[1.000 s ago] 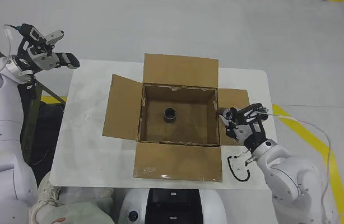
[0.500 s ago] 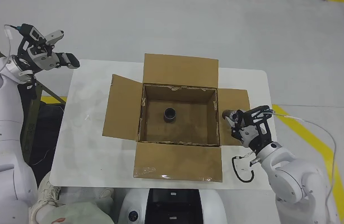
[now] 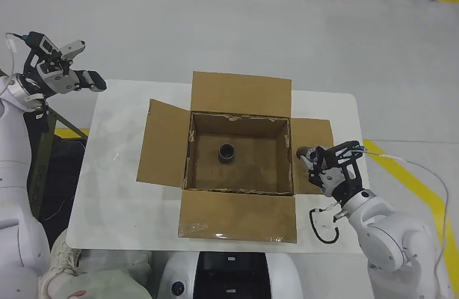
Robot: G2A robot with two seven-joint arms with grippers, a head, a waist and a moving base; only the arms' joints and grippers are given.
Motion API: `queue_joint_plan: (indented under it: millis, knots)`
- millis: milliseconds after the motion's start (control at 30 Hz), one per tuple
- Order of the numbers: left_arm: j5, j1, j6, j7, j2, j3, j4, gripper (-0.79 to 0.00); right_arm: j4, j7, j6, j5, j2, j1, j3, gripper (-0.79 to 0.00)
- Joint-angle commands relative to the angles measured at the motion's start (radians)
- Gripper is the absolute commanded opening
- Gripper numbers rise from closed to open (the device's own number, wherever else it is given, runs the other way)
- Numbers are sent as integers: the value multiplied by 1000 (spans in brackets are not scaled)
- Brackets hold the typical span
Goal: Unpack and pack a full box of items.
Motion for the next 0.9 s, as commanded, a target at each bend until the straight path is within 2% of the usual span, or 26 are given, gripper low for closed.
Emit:
queue_joint_plan:
  millis: [0, 267, 567, 733, 867]
  knots:
    - [0, 0, 0, 0, 0, 0, 0, 0, 0, 0, 0, 0, 0, 0, 0, -785]
    - [0, 0, 0, 0, 0, 0, 0, 0, 2, -24, 14, -5, 3, -10, 22, -785]
    - [0, 0, 0, 0, 0, 0, 0, 0, -63, -77, -1, 89, 12, -150, 204, -785]
    - [0, 0, 0, 0, 0, 0, 0, 0, -39, -108, 6, 122, 13, -224, 296, -785]
    - [0, 0, 0, 0, 0, 0, 0, 0, 8, -109, 15, 132, 14, -247, 326, -785]
